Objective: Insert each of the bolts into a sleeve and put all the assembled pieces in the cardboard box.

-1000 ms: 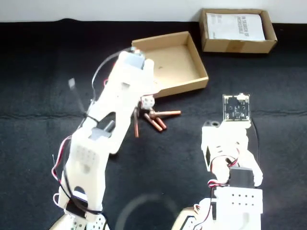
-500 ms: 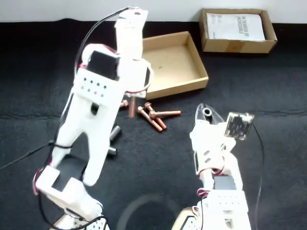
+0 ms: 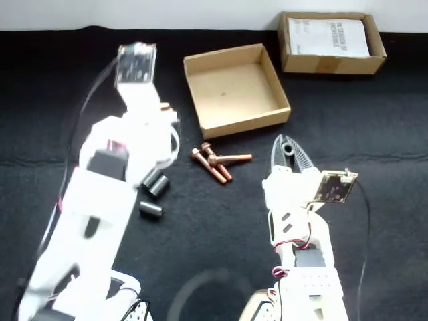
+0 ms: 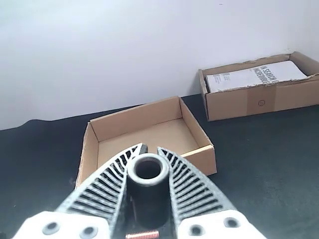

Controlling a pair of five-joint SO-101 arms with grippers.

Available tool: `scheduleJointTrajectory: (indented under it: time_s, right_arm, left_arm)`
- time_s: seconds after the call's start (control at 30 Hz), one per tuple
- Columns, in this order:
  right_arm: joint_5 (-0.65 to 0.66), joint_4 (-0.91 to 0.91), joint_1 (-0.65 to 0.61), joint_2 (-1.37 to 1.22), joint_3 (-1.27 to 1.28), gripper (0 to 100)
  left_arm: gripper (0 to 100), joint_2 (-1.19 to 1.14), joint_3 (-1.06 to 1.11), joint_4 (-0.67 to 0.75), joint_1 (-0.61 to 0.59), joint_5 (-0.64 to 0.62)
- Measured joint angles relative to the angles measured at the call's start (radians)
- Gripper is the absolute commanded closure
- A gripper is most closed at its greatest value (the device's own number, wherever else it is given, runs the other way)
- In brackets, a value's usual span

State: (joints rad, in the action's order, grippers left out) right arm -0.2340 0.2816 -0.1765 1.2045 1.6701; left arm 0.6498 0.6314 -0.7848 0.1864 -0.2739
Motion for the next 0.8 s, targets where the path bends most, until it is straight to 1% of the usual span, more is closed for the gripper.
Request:
scheduleJointTrajectory:
  time_s: [0.1, 0.2, 0.3, 0.37, 0.43, 0.5, 0.73, 0.8]
  right_arm:
    - [0.0, 0.0, -0.028, 0.0, 0.0, 99.2]
    - [0.0, 0.0, -0.055, 0.0, 0.0, 99.2]
    - [0.0, 0.0, -0.091, 0.0, 0.0, 99.2]
    - [0.0, 0.0, -0.117, 0.0, 0.0, 99.2]
    - [0.0, 0.0, -0.143, 0.0, 0.0, 99.2]
    - [0.0, 0.0, -0.169, 0.0, 0.0, 99.2]
    - [0.0, -0.015, -0.18, 0.0, 0.0, 99.2]
    - [0.0, -0.015, -0.18, 0.0, 0.0, 99.2]
  left_arm:
    - [99, 0.18, 0.293, 0.295, 0.043, 0.071]
    - [99, 0.307, 0.529, 0.571, 0.097, 0.135]
    - [99, 0.368, 0.683, 0.799, 0.164, 0.183]
    - [99, 0.379, 0.72, 0.899, 0.216, 0.215]
    - [99, 0.39, 0.723, 0.953, 0.258, 0.232]
    - [99, 0.396, 0.717, 0.976, 0.288, 0.239]
    - [99, 0.396, 0.571, 0.987, 0.404, 0.239]
    - [99, 0.396, 0.539, 0.964, 0.437, 0.239]
